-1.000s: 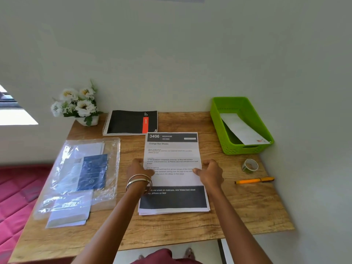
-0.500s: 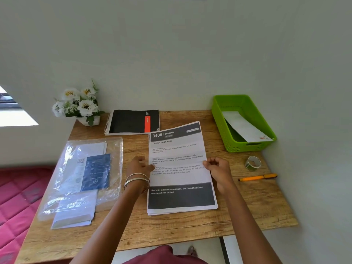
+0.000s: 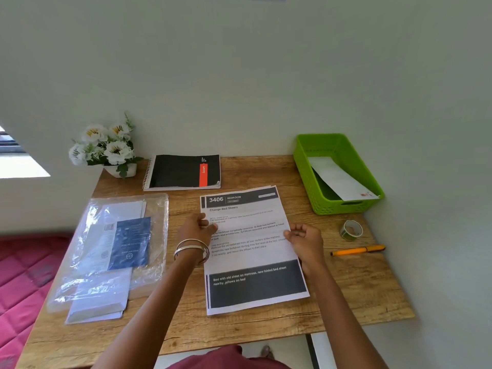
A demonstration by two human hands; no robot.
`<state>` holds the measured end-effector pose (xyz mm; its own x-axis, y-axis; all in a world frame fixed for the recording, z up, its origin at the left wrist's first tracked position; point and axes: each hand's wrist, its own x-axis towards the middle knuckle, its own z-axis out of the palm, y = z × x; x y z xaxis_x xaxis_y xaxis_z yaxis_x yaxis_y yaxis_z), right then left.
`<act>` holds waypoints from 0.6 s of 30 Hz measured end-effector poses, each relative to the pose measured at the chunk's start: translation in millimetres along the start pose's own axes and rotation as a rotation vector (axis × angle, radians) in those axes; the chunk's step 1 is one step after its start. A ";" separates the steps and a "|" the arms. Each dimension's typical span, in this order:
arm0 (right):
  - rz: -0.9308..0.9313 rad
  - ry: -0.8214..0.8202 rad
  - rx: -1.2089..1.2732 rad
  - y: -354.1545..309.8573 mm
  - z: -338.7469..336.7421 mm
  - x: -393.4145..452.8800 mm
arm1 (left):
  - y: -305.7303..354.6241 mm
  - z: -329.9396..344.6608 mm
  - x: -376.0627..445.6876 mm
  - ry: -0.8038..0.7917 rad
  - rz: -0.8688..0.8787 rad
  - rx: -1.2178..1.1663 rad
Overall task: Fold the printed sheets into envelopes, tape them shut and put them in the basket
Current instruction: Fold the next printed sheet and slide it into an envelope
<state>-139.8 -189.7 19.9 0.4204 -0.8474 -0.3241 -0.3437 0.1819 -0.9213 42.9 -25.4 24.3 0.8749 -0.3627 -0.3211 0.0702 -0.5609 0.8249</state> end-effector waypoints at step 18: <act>0.100 -0.237 -0.033 -30.1 -6.6 21.4 | -15.1 -9.6 -3.3 -0.019 0.121 -0.080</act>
<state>-126.0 -216.6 42.1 0.5668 -0.6849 -0.4579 -0.4190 0.2388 -0.8760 43.6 -8.5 17.4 0.8702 -0.4383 -0.2252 0.0036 -0.4512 0.8924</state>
